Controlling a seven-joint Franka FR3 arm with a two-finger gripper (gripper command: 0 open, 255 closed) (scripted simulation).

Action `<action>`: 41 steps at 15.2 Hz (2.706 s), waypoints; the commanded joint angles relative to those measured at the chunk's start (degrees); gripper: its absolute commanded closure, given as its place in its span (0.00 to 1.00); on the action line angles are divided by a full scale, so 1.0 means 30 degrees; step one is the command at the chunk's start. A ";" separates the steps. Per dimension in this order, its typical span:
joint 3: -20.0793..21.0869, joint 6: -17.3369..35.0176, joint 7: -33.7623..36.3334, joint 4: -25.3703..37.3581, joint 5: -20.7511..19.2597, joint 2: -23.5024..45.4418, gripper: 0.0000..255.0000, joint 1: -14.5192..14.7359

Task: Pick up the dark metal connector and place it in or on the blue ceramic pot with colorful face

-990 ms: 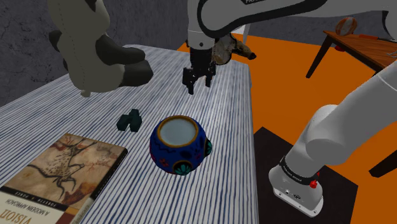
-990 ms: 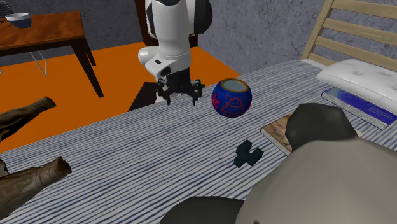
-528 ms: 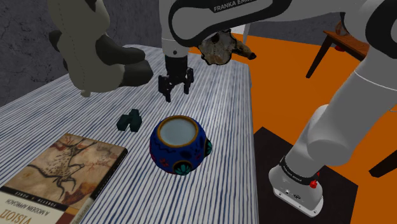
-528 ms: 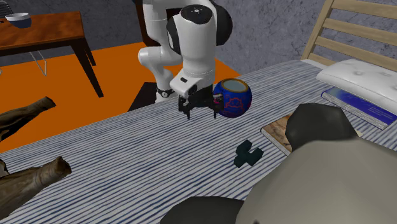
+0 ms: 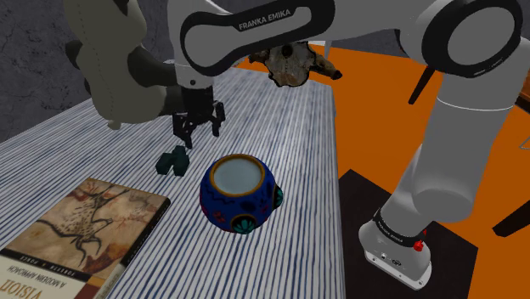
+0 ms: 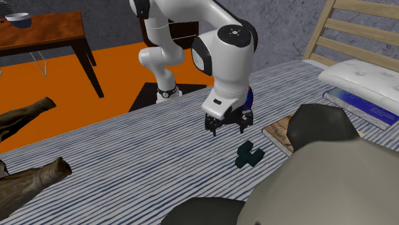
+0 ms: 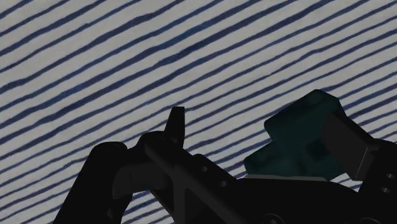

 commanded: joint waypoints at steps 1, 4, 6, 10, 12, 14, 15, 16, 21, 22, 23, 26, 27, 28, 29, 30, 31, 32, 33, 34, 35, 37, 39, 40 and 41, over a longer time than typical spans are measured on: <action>0.0186 -0.0074 0.0348 0.1551 -0.0313 0.1446 0.00 0.0474; 0.0357 -0.0429 0.0758 0.4116 -0.0803 0.3603 0.00 0.1267; 0.0353 -0.0218 0.0784 0.4078 -0.0839 0.3772 0.00 0.1337; 0.0337 0.0726 0.0816 0.3316 -0.0894 0.3958 0.00 0.1392; 0.0323 0.1320 0.0843 0.2873 -0.0939 0.4112 0.00 0.1435; 0.0323 0.1321 0.0843 0.2872 -0.0939 0.4111 0.00 0.1435; 0.0323 0.1320 0.0843 0.2873 -0.0939 0.4112 0.00 0.1435; 0.0322 0.1320 0.0843 0.2873 -0.0939 0.4112 0.00 0.1436; 0.0321 0.1338 0.0848 0.2867 -0.0943 0.4125 1.00 0.1441; 0.0317 0.1330 0.0834 0.2880 -0.0944 0.4130 1.00 0.1433; 0.0307 0.1331 0.0835 0.2950 -0.0964 0.4206 1.00 0.1445; 0.0315 0.1326 0.0833 0.2895 -0.0946 0.4144 1.00 0.1433; 0.0321 0.1343 0.0850 0.2870 -0.0945 0.4133 1.00 0.1444; 0.0315 0.1350 0.0833 0.2871 -0.0946 0.4143 1.00 0.1433; 0.0317 0.1358 0.0830 0.2844 -0.0941 0.4126 1.00 0.1428; 0.0322 0.1320 0.0843 0.2874 -0.0939 0.4112 1.00 0.1436; 0.0335 0.1100 0.0853 0.3021 -0.0918 0.4035 1.00 0.1432; 0.0348 0.0878 0.0863 0.3172 -0.0898 0.3960 1.00 0.1428; 0.0361 0.0654 0.0874 0.3329 -0.0879 0.3890 1.00 0.1425; 0.0372 0.0426 0.0887 0.3503 -0.0863 0.3832 1.00 0.1425; 0.0383 0.0198 0.0900 0.3674 -0.0847 0.3771 1.00 0.1424; 0.0405 -0.0263 0.0928 0.4033 -0.0819 0.3662 1.00 0.1426; 0.0424 -0.0731 0.0959 0.4415 -0.0795 0.3570 1.00 0.1432; 0.0433 -0.0967 0.0976 0.4615 -0.0785 0.3530 1.00 0.1437; 0.0442 -0.1206 0.0994 0.4821 -0.0777 0.3494 1.00 0.1442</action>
